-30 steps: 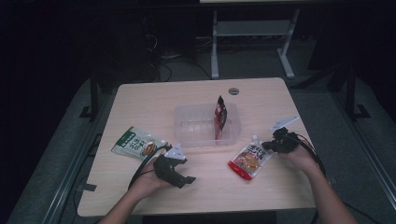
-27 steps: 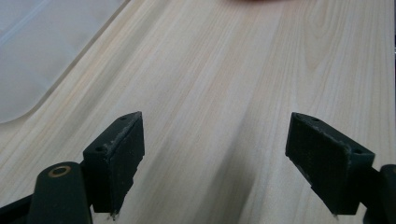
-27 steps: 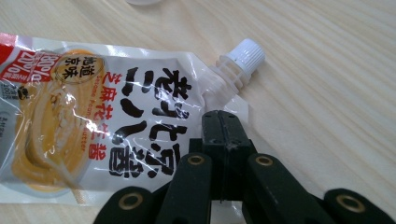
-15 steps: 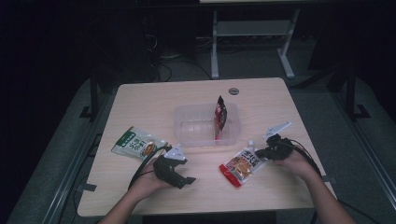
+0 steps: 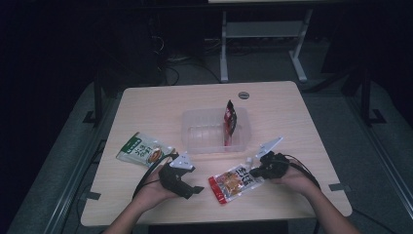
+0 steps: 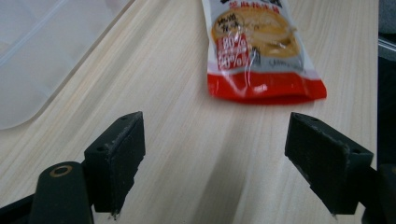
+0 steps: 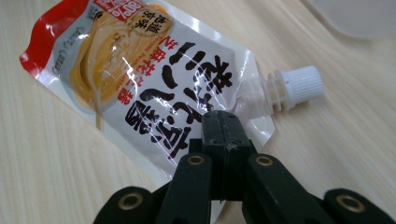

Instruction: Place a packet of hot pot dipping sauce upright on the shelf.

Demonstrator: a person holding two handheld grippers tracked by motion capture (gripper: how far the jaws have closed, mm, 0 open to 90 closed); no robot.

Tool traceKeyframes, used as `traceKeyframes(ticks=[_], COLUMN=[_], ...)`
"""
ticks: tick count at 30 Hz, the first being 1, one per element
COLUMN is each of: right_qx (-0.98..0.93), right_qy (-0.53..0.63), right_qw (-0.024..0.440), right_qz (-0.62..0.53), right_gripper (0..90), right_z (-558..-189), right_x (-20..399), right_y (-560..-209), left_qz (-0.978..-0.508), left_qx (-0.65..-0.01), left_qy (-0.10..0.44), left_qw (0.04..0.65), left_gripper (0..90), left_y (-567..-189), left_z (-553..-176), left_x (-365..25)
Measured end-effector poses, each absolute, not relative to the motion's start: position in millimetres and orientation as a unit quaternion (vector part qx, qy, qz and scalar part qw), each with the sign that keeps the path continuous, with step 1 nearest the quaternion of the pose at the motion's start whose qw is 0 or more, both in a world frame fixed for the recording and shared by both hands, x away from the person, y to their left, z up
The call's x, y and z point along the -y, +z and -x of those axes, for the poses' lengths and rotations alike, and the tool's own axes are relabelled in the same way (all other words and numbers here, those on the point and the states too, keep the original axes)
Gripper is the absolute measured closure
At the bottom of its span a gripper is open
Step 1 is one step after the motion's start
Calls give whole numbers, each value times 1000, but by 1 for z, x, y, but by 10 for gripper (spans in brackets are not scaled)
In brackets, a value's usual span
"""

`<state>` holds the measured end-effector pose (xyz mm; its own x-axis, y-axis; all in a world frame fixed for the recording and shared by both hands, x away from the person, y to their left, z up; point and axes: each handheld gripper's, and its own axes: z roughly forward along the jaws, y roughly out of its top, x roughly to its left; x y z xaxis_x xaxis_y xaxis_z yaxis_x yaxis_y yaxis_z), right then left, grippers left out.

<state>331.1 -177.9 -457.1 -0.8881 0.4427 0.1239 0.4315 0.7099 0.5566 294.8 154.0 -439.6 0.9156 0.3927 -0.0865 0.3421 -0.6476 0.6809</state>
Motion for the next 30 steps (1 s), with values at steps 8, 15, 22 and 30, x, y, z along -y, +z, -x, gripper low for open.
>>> traceKeyframes(ticks=[8,15,22,30], right_qx=[-933,-933,-917,-902], right_qy=[301,305,320,331], right_qw=[6,11,15,20], right_qz=[-195,-189,-236,-276], right_gripper=[899,821,594,452], right_z=[-319,-316,-307,-295], right_x=[149,149,169,186], right_y=[-457,-452,-439,-439], left_qz=[-909,-911,-912,-918], left_qx=[-198,-189,-186,-177], left_qy=[30,24,21,19], left_qw=[366,365,364,353], left_gripper=[211,241,358,724], left_y=[-439,-439,-437,-436], left_z=[-293,-289,-286,-284], left_x=[-151,-143,-137,-119])
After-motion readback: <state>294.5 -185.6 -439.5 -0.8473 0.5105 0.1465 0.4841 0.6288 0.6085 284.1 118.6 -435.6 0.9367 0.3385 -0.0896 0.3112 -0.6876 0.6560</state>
